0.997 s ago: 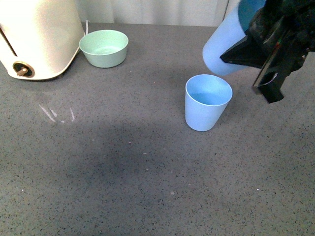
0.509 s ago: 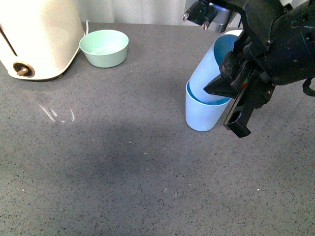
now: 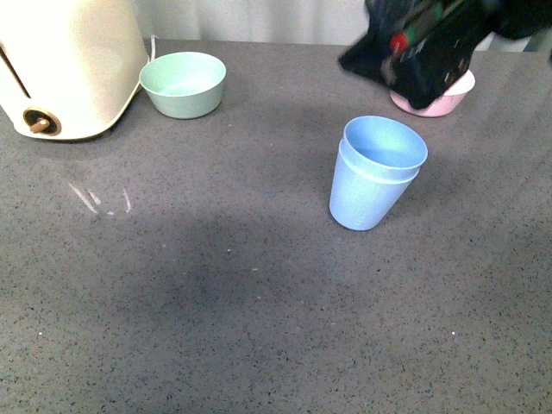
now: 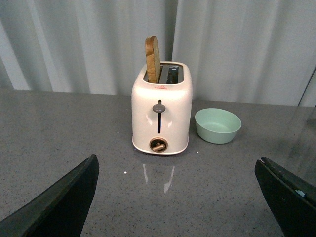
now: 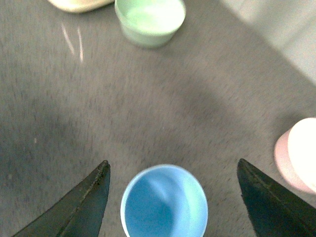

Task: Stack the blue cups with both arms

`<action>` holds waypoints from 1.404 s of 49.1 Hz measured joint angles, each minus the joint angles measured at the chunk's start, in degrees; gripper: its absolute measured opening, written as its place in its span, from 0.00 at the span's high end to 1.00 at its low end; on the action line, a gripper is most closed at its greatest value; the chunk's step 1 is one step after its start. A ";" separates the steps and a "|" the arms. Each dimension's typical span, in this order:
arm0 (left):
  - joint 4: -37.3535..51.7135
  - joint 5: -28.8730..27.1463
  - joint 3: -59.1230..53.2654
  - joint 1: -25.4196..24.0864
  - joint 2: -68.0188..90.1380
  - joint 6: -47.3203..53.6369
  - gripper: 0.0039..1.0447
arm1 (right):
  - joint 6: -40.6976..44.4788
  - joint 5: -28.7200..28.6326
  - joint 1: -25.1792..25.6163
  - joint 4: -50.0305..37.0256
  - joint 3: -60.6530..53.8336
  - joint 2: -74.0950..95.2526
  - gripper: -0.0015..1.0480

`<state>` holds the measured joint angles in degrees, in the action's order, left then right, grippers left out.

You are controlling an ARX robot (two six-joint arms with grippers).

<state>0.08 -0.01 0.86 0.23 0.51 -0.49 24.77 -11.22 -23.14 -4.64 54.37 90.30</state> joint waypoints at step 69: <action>-0.04 0.00 0.02 0.00 0.00 0.00 0.08 | -24.17 11.26 22.97 -30.27 -53.00 -54.34 0.98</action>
<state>0.03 -0.01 0.89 0.23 0.51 -0.49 0.60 0.03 -0.16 -34.92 1.37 35.97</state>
